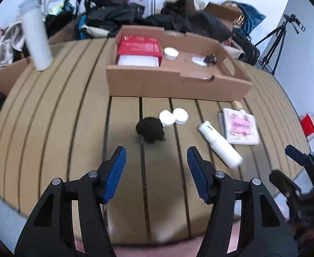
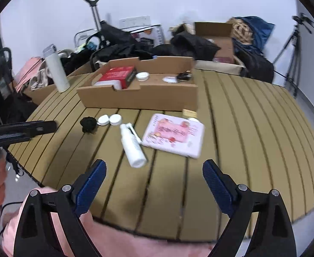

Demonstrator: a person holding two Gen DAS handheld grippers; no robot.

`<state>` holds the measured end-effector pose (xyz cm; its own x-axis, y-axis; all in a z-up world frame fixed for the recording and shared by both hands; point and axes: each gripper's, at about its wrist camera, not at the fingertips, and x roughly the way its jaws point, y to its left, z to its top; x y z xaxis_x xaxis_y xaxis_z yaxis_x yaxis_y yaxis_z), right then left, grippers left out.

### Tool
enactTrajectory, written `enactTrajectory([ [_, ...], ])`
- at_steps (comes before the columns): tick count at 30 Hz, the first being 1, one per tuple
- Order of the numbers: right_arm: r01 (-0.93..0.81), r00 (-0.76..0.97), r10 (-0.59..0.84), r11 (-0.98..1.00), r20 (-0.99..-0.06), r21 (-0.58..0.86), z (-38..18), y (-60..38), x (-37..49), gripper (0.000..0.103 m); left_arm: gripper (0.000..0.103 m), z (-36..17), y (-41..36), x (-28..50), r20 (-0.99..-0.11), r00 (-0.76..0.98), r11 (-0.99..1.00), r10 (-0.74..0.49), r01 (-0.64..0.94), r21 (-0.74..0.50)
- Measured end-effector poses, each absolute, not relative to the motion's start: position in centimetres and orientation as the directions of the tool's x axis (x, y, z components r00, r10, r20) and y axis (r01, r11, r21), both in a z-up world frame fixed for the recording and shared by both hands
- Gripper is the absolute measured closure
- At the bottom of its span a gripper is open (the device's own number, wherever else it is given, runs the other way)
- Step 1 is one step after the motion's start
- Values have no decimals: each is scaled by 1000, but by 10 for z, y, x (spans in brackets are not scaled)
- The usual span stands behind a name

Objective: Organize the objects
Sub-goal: 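Withdraw the left tool from the tray, then grasp the black cloth with the left tool while the right tool grasps a white round lid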

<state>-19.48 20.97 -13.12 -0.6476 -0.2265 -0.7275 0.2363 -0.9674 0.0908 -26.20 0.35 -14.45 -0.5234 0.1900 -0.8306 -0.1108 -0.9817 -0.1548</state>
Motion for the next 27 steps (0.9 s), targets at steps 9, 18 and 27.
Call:
enactTrajectory([
  [9, 516, -516, -392, -852, -762, 89, -158, 155, -279, 9, 69, -201, 8, -321, -877, -448, -983, 174, -133, -127],
  [18, 612, -439, -341, -791, -831, 1, -205, 104, -336, 46, 71, -188, -37, -300, -844, -508, -981, 172, -12, -192],
  [27, 592, -482, -295, -803, -825, -59, -193, 105, -323, 72, 71, -151, -55, -263, -821, -556, -978, 131, 61, -197],
])
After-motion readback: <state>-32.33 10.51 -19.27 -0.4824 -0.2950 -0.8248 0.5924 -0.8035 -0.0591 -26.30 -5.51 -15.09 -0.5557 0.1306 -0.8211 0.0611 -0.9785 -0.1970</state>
